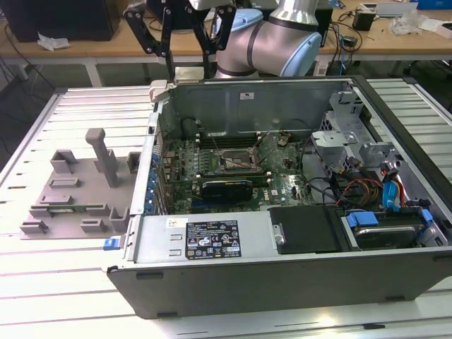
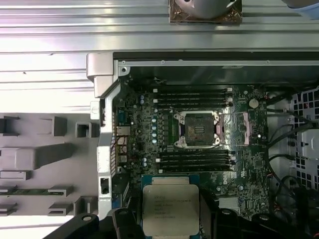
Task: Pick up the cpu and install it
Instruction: 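Pick up the cpu and move it towards the insertion slot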
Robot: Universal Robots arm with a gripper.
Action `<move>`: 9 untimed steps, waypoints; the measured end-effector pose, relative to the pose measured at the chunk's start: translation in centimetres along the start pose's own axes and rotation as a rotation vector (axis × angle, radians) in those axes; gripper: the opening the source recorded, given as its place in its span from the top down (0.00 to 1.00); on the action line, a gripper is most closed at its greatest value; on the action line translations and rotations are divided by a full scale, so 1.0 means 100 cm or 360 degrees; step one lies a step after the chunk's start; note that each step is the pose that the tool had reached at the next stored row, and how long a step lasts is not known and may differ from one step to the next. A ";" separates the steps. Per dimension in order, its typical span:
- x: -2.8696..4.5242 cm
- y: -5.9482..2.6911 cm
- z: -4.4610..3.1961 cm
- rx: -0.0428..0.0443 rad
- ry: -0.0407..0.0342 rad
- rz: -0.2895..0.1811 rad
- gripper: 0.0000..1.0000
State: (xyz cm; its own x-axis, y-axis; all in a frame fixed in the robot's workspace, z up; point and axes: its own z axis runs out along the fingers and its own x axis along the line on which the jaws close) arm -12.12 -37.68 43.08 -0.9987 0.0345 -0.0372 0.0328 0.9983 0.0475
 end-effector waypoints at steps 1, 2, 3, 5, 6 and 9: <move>-0.0001 -0.0001 0.0015 0.0000 0.0000 0.0000 0.45; -0.0003 -0.0001 0.0031 0.0000 0.0000 0.0000 0.45; -0.0005 -0.0002 0.0045 0.0000 0.0000 0.0000 0.45; -0.0010 -0.0003 0.0078 0.0000 0.0000 0.0000 0.45; -0.0012 -0.0004 0.0097 0.0000 0.0000 0.0000 0.45; -0.0030 -0.0006 0.0166 0.0000 0.0000 0.0000 0.45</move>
State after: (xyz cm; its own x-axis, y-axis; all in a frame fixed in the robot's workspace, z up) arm -11.76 -37.68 41.43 -0.9987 0.0345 -0.0373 0.0328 0.9983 0.0475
